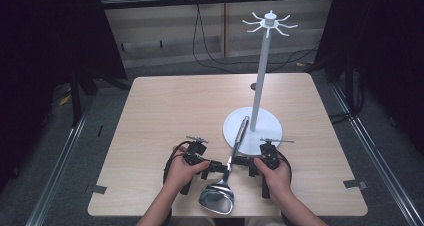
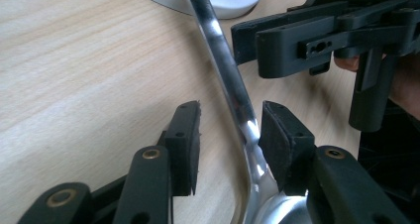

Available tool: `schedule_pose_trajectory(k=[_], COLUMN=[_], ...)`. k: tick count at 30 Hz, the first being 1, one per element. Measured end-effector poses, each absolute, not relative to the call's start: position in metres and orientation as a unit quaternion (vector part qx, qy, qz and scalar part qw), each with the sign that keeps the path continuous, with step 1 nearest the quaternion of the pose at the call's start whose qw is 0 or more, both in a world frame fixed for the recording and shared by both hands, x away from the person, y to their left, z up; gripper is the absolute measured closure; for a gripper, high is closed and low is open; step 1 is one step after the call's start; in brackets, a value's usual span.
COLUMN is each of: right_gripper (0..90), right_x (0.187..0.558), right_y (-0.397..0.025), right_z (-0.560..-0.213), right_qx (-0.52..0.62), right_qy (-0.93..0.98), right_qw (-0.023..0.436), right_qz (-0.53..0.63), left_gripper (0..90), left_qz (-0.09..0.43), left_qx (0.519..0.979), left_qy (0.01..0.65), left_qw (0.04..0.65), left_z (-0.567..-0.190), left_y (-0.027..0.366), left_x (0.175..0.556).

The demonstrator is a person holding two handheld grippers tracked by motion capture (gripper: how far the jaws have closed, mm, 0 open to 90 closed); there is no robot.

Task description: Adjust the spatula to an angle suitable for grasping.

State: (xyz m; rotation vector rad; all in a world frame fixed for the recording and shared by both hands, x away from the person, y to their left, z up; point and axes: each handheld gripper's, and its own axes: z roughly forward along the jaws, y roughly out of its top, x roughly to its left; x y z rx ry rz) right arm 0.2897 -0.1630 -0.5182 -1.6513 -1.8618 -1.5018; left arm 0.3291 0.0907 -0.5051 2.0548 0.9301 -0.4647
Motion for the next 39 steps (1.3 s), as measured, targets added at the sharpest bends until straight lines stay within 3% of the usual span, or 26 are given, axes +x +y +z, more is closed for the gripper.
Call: schedule_pose_trajectory(k=[12, 36, 39], right_gripper=[75.8, 75.3, 80.0], right_x=[0.289, 0.29, 0.289], right_y=[-0.16, -0.157, -0.158], right_z=[-0.522, -0.532, -0.529], right_qx=[-0.561, -0.572, -0.566], right_qy=[-0.641, -0.624, -0.615], right_qw=[0.115, 0.142, 0.148], right_qz=[-0.511, -0.513, -0.529], left_gripper=[70.9, 76.0, 78.4], left_qz=[-0.197, -0.191, -0.192], left_qx=[0.814, 0.82, 0.816], left_qy=[0.363, 0.353, 0.349], left_qw=[0.409, 0.407, 0.418], left_z=[-0.509, -0.505, -0.5], left_y=[0.084, 0.083, 0.085], left_x=[0.329, 0.329, 0.329])
